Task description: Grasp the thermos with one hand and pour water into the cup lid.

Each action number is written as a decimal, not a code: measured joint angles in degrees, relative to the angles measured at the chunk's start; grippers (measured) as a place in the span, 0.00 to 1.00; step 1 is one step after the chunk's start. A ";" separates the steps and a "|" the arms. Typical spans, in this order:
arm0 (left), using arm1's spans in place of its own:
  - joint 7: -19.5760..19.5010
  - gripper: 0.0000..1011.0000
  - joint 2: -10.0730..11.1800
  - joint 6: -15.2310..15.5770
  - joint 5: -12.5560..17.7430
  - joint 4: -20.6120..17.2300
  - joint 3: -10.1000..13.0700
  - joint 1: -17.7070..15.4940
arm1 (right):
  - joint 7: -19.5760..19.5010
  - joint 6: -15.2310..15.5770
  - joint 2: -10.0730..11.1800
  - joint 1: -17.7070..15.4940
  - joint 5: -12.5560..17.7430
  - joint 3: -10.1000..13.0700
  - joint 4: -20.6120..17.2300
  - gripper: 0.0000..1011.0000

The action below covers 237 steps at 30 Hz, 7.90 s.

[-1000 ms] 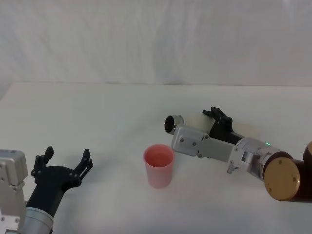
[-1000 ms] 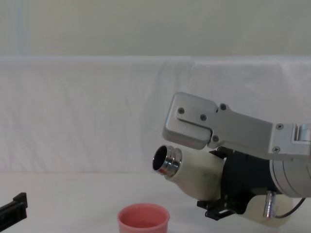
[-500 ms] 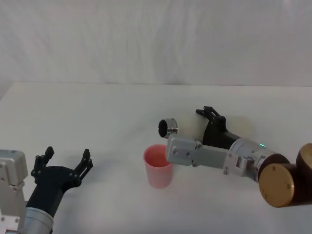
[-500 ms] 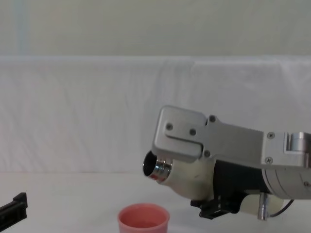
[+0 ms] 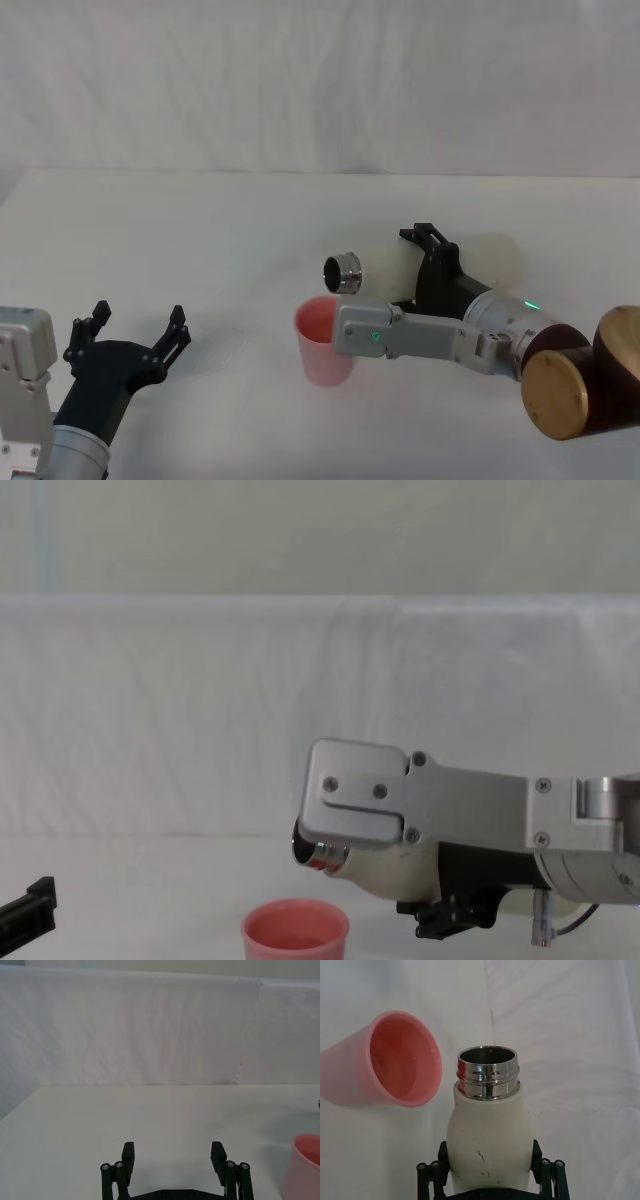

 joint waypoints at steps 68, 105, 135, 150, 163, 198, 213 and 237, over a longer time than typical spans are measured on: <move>0.00 0.99 0.00 0.00 0.00 0.00 0.00 0.00 | 5.16 -2.58 -2.60 -1.20 -15.34 1.40 -0.44 0.95; 0.00 0.99 0.00 0.00 0.00 0.00 0.00 0.00 | 7.26 -2.24 -2.19 -1.00 -19.66 -0.06 -1.83 0.95; 0.00 0.99 0.00 0.00 0.00 0.00 0.00 0.00 | 8.13 -2.09 -2.22 -0.74 -21.25 -0.36 -1.86 0.95; 0.00 0.99 0.00 0.00 0.00 0.00 0.00 0.00 | 8.66 -1.95 -2.26 -0.62 -21.63 -0.37 -1.91 0.95; 0.00 0.99 0.00 0.00 0.00 0.00 0.00 0.00 | 9.21 -1.87 -2.42 -0.28 -21.93 -0.64 -1.68 0.95; 0.00 0.99 0.00 0.00 0.00 0.00 0.00 0.00 | 9.30 -1.79 -2.57 -0.06 -21.96 -0.62 -1.02 0.95; 0.00 0.99 0.00 0.00 0.00 0.00 0.00 0.00 | 4.51 -3.10 -3.40 -3.85 -12.94 4.70 -3.79 0.95; 0.00 0.99 0.00 0.00 0.00 0.00 0.00 0.00 | -6.58 -10.05 -7.74 -15.35 14.83 20.64 -7.89 0.95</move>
